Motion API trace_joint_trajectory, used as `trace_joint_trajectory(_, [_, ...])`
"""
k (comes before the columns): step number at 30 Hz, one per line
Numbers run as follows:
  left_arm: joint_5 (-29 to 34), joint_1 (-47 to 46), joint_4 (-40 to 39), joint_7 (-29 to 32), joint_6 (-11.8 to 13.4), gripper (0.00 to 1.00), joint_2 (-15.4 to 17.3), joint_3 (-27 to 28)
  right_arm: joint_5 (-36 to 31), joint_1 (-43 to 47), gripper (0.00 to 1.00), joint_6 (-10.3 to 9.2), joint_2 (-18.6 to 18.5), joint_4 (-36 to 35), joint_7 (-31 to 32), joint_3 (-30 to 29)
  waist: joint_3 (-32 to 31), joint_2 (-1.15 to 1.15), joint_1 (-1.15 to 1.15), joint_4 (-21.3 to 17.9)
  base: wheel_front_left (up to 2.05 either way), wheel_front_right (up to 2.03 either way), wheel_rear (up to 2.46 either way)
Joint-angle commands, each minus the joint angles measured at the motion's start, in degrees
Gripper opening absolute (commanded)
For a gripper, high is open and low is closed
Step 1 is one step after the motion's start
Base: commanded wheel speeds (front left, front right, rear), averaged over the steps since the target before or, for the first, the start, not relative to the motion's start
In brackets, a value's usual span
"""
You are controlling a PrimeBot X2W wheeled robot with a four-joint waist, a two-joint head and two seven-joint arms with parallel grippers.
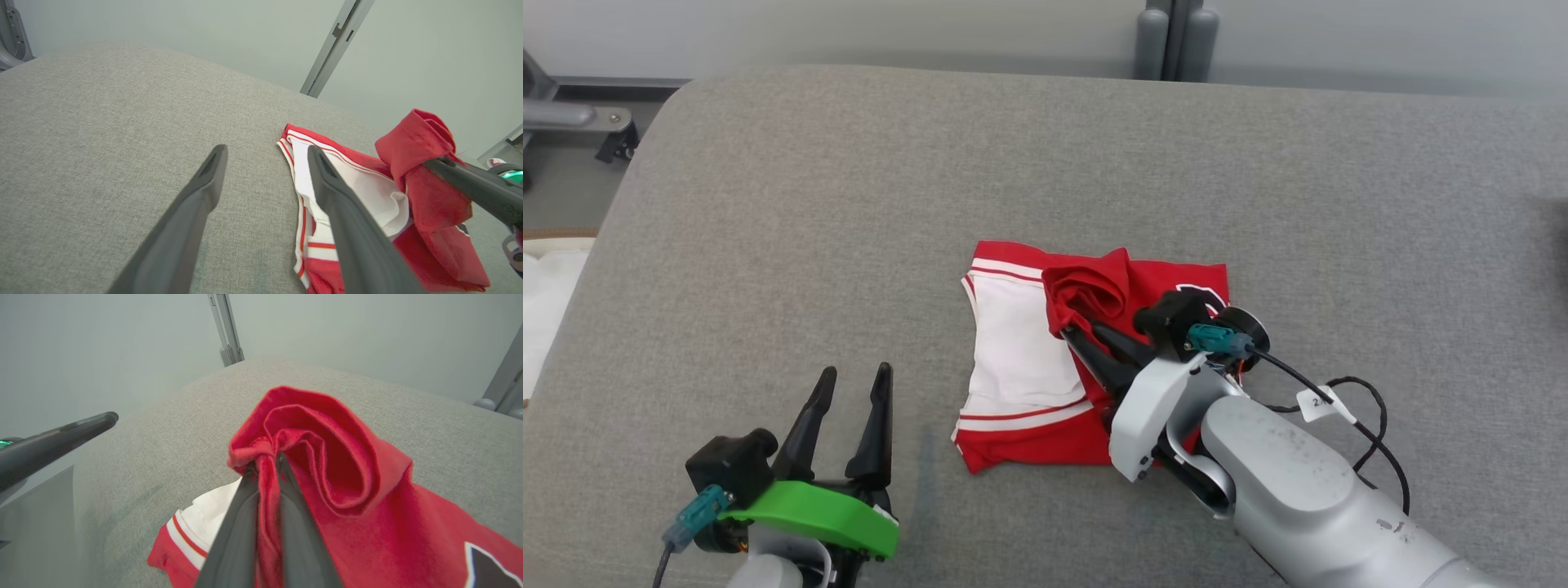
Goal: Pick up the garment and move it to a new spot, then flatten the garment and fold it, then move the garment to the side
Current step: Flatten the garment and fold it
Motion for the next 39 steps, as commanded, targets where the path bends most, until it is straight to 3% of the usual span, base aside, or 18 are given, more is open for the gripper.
trace_joint_trajectory(1, [0.67, -1.04, 0.37, -0.17, -0.24, 1.0, -0.24, -0.04, 0.53, -1.17, 0.0, -0.09, -0.22, 0.74, 0.13, 0.92, 0.62, 0.0, 0.0, 1.48, 0.0, 0.0, 0.0])
trace_joint_trajectory(8, [1.33, -1.99, 1.28, -0.17, -0.61, 1.0, -0.86, -0.04, 3.1, -3.54, 0.02, -0.09, -0.22, 3.46, 1.48, 6.02, 0.87, 0.0, 0.0, 2.28, 0.0, 0.0, 0.0])
trace_joint_trajectory(11, [1.43, -2.65, 1.63, -0.17, -0.79, 1.0, -1.02, -0.31, 4.07, -4.64, 0.38, -0.09, -0.2, 4.02, 1.76, 7.54, 0.94, 0.0, 0.0, 2.49, 0.0, 0.0, 0.0])
trace_joint_trajectory(12, [1.46, -2.8, 1.77, -0.17, -0.86, 1.0, -1.08, -0.44, 4.52, -4.92, 0.45, -0.09, -0.21, 4.11, 1.95, 8.16, 0.97, 0.0, 0.0, 2.55, 0.0, 0.0, 0.0])
trace_joint_trajectory(13, [1.49, -2.86, 1.92, -0.17, -0.87, 1.0, -1.14, -0.52, 4.89, -5.2, 0.9, -0.09, -0.21, 4.07, 2.07, 8.73, 1.0, 0.0, 0.0, 2.59, 0.0, 0.0, 0.0])
trace_joint_trajectory(14, [1.55, -2.89, 2.09, -0.17, -0.92, 1.0, -1.21, -0.6, 5.39, -5.54, 1.0, -0.09, -0.2, 3.81, 2.02, 9.4, 1.03, 0.0, 0.0, 2.63, 0.0, 0.0, 0.0])
trace_joint_trajectory(21, [1.55, -3.12, 2.4, -0.17, -0.96, 1.0, -1.37, -0.49, 8.12, -7.59, 1.0, -0.09, -0.23, 2.37, 0.28, 11.95, 0.98, 0.0, 0.0, 2.01, 0.0, 0.0, 0.0])
trace_joint_trajectory(27, [2.28, -2.44, 1.24, -0.17, -1.02, 1.0, -0.99, 0.84, 7.51, -9.63, 1.0, -0.09, -0.23, 3.25, -2.12, 9.46, 0.57, 0.0, 0.0, 0.04, 0.0, 0.0, 0.0])
trace_joint_trajectory(33, [3.89, -1.77, -0.07, -0.17, -0.99, 1.0, -1.24, 1.87, 3.43, -10.94, 1.0, -0.09, -0.22, 5.64, -3.19, 2.62, -0.17, 0.0, 0.0, -2.57, 0.0, 0.0, 0.0])
trace_joint_trajectory(39, [6.13, -2.9, -0.73, -0.17, -0.87, 1.0, -2.0, 3.09, -5.7, -7.17, 1.0, -0.09, -0.21, 3.85, -3.28, -10.42, -1.36, 0.0, 0.0, -5.73, 0.0, 0.0, 0.0])
